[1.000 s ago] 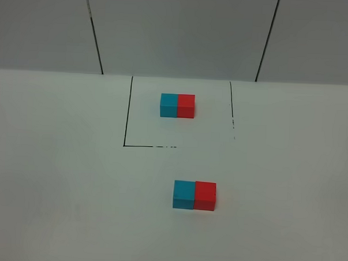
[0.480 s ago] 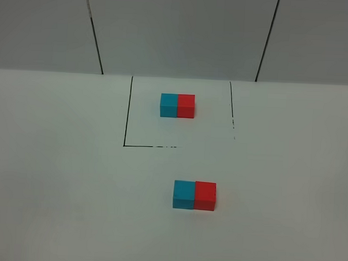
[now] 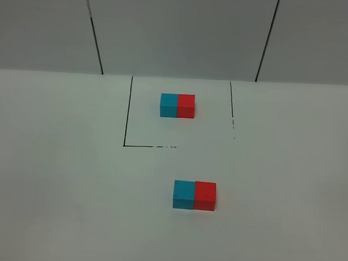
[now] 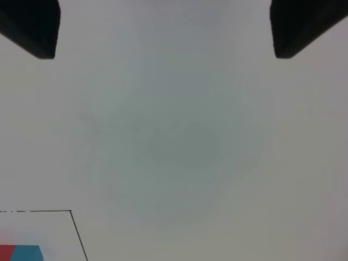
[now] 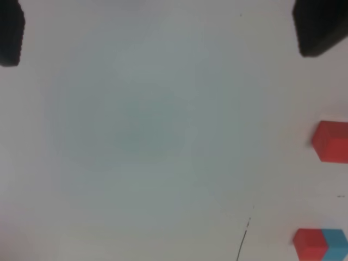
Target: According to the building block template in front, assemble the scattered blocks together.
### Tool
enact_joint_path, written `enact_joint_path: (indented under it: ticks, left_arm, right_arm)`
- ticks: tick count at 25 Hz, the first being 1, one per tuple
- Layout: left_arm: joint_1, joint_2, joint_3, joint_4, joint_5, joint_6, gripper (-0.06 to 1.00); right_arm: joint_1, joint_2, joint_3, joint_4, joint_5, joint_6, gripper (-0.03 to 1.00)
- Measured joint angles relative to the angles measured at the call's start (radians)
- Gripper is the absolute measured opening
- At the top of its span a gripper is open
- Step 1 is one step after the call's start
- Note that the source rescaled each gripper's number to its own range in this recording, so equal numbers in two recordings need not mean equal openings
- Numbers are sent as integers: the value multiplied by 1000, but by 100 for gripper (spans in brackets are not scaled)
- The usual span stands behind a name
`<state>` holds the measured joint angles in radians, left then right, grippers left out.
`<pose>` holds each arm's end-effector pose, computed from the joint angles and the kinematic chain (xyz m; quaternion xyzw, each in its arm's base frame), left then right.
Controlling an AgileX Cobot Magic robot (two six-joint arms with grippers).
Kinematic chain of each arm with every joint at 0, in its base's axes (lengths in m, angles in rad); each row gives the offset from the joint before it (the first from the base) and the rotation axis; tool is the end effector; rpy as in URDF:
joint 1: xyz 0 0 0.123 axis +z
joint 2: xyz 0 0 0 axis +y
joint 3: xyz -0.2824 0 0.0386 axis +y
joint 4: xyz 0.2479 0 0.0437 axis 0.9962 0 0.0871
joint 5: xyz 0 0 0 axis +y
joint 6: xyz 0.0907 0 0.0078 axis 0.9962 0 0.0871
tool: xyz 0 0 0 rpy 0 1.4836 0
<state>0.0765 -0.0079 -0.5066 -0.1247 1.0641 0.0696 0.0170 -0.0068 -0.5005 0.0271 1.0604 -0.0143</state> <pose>-0.0065 -0.0104 0.2792 0.0000 0.8487 -0.0237 0.5284 -0.0060 0.0021 0.2773 -0.0139 0.8511 0.0142 0.5247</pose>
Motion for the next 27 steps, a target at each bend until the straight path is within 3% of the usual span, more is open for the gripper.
enact_joint_path:
  ticks: [27]
  left_arm:
    - [0, 0, 0, 0, 0, 0, 78]
  right_arm:
    - [0, 0, 0, 0, 0, 0, 100]
